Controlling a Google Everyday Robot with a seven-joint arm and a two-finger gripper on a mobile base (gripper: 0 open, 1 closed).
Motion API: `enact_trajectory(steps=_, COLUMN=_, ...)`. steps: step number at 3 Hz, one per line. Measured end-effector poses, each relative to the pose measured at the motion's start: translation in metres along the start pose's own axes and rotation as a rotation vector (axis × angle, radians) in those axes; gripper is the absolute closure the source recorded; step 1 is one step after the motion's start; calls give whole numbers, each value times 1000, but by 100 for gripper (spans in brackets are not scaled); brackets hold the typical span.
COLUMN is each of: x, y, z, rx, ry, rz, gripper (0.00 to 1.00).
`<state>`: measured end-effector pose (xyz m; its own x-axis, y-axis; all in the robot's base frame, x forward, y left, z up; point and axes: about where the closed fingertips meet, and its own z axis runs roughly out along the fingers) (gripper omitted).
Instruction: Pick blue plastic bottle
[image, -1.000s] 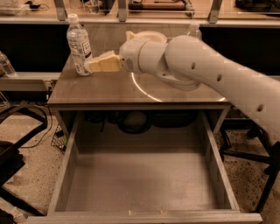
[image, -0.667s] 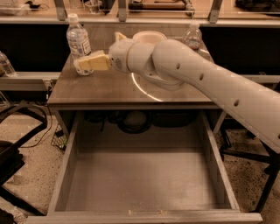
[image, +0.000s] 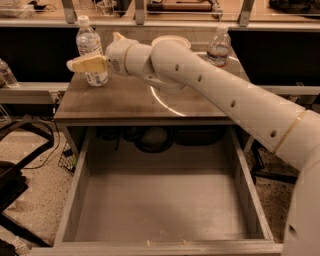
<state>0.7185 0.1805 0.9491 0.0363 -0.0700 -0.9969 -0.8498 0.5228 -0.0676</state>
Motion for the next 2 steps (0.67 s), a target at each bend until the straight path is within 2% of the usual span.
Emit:
enact_trajectory(steps=1, x=1, y=1, z=25, rx=-17, ry=-2, rz=-5, gripper=13)
enact_trajectory(steps=2, x=0, y=4, z=28, rx=-22, ry=-4, rz=-6, gripper=36)
